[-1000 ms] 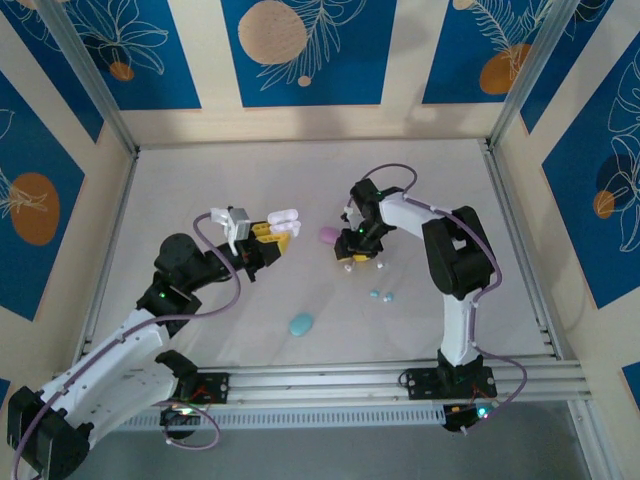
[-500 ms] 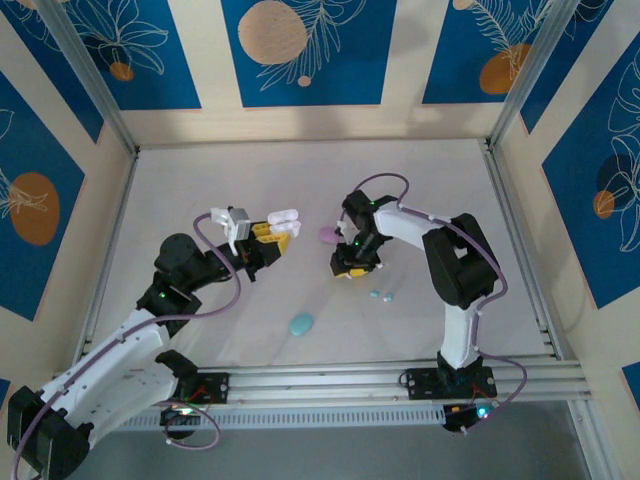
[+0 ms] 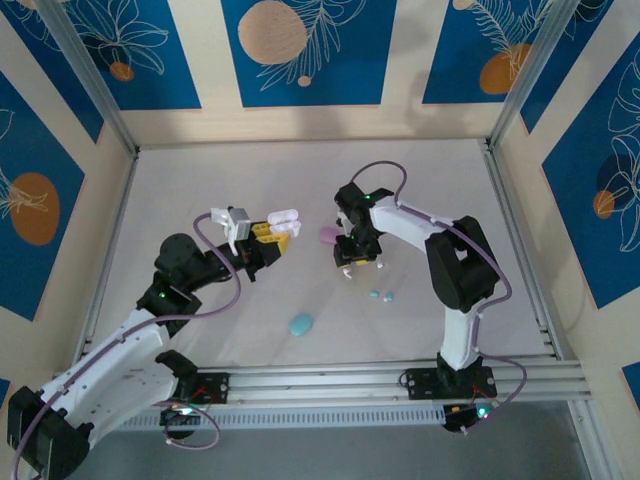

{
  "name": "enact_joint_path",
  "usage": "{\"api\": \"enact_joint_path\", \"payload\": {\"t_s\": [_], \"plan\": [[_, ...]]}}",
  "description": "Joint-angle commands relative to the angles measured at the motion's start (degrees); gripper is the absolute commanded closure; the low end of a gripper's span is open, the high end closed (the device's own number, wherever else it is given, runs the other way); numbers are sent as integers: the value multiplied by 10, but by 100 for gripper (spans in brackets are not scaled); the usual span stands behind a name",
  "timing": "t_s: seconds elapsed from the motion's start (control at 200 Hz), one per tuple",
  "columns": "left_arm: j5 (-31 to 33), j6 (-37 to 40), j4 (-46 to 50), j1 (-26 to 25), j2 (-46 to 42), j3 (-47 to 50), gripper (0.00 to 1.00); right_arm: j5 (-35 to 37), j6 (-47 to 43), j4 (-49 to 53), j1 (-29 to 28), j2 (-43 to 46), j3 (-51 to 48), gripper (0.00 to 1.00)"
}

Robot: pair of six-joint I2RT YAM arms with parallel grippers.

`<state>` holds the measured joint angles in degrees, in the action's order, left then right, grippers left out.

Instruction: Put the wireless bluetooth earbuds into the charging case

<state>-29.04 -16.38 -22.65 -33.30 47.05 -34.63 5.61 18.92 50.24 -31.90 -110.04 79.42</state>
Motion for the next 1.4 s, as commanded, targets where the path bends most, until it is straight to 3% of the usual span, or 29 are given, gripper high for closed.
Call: {"api": "enact_joint_path", "payload": {"t_s": [0.0, 0.6, 1.025, 1.211, 1.391], "plan": [[-1, 0, -9, -5, -4, -5, 79, 16, -1, 23, -12, -30, 22, 54], [2, 1, -5, -5, -1, -4, 79, 38, -29, 34, -28, -80, 47, 60], [3, 0, -3, -5, -1, -4, 78, 40, -26, 38, -32, -84, 48, 71], [2, 0, -1, -5, -1, -2, 78, 31, -6, 33, -35, -31, 36, 73], [18, 4, -7, -5, 4, 6, 79, -4, 44, -6, -32, 96, 15, 73]]}}
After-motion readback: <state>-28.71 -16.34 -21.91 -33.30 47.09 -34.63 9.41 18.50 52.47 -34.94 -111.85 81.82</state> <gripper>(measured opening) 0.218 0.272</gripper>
